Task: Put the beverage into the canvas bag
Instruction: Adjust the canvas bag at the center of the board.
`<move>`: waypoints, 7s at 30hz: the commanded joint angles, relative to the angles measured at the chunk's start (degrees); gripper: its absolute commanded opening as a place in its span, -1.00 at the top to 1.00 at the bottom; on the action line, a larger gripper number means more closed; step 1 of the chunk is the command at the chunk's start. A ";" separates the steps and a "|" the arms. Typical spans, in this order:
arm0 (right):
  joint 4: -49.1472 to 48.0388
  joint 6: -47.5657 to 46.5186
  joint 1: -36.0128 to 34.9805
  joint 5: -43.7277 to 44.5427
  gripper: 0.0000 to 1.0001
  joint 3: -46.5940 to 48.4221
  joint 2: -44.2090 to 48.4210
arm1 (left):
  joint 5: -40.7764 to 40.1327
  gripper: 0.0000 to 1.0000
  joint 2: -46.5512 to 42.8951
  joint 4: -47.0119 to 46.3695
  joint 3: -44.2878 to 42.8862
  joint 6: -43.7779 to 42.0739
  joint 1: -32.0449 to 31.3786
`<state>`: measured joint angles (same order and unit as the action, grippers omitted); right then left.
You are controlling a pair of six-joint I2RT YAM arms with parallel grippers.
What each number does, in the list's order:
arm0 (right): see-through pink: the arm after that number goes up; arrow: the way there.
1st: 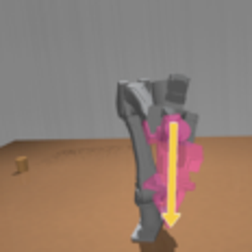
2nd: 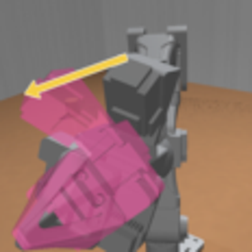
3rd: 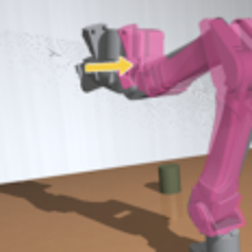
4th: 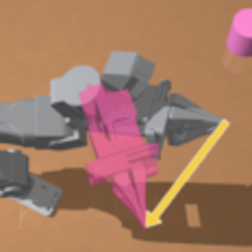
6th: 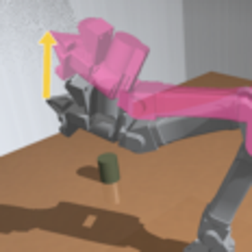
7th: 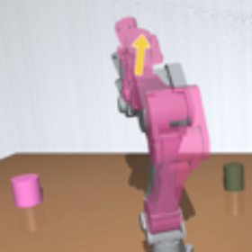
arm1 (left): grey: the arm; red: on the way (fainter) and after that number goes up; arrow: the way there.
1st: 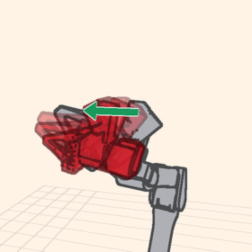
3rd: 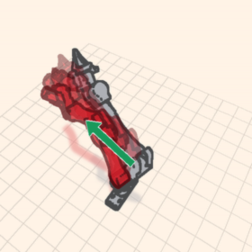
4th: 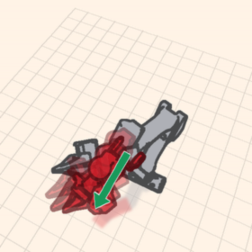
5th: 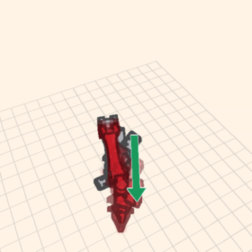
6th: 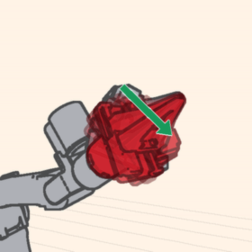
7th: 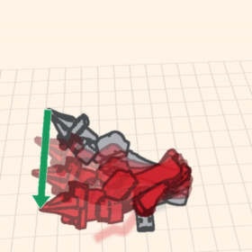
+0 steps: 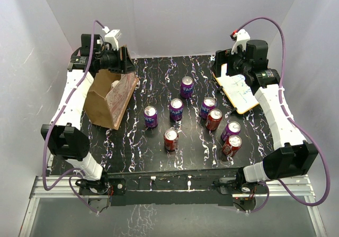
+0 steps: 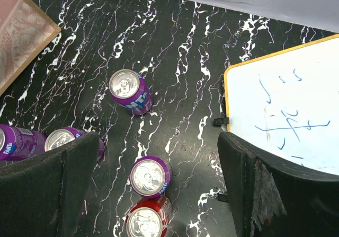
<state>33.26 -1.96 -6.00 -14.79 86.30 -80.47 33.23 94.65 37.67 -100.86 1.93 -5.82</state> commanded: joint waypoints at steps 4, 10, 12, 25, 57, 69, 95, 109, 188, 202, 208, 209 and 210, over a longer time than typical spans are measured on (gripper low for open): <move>-2.36 -1.36 -0.16 0.89 -0.97 -0.91 2.32 | -7.37 -0.33 -1.37 -0.65 -3.98 3.85 0.39; -2.39 -1.65 0.39 1.07 -0.96 -1.44 2.38 | -8.33 -0.41 -2.97 0.55 1.18 13.25 9.42; -2.31 -1.73 0.44 1.16 -0.96 -1.51 2.27 | -6.79 -0.45 -3.42 1.25 3.41 14.18 10.11; -2.24 -2.04 0.45 1.07 -0.96 -2.05 1.12 | -0.31 -0.73 -4.35 5.73 14.13 18.36 10.89; -3.06 -3.95 0.46 2.12 -0.96 -4.42 -0.04 | 3.09 0.19 -8.77 -12.27 13.84 11.60 12.70; -2.88 -4.80 0.48 2.99 -0.96 -5.79 1.28 | 4.52 -0.67 2.95 -12.39 10.83 -7.54 12.45; -3.43 -5.61 1.43 3.55 -0.96 -7.03 1.15 | -9.38 0.83 7.42 -25.98 14.62 -7.20 5.15; -4.44 -5.12 1.35 3.18 -0.96 -9.06 1.48 | -3.21 1.00 2.99 -23.90 5.71 -9.03 5.83; -35.91 22.40 -26.98 -16.98 -0.57 25.33 -47.82 | 33.49 -0.39 19.66 17.94 -33.13 -2.54 1.17; -42.10 32.05 -26.23 -25.55 -0.38 16.84 -40.85 | 34.78 -0.73 19.44 -9.55 -21.00 10.04 -0.56; -42.45 36.23 -26.21 -26.02 -0.31 14.75 -37.18 | 28.69 -0.84 18.99 -18.99 -18.15 13.92 -1.10; -42.46 36.84 -26.24 -26.14 -0.30 14.43 -36.65 | 27.47 -0.85 19.10 -20.01 -18.15 14.51 -1.19; -42.40 37.26 -26.25 -26.31 -0.29 14.09 -36.16 | 26.85 -0.85 19.15 -21.13 -18.17 15.34 -1.26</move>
<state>-3.55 31.22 -31.66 -37.71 100.73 -123.37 64.64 115.07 24.53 -119.15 14.66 -6.50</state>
